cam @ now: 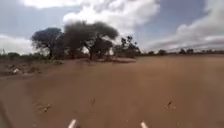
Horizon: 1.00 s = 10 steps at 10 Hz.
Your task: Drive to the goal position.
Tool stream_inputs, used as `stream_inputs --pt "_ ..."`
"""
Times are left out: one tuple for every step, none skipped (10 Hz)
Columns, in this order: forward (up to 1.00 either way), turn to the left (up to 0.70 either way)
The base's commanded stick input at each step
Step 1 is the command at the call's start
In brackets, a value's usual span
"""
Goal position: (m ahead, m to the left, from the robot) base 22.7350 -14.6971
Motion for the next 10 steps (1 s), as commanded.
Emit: stream_inputs --pt "0.7 0.0" --pt "0.7 0.0" --pt "0.7 0.0" --pt "0.7 0.0" --pt "0.7 0.0" --pt "0.7 0.0" --pt "0.7 -0.27" --pt "0.7 -0.27" --pt "0.7 -0.27" --pt "0.7 0.0"
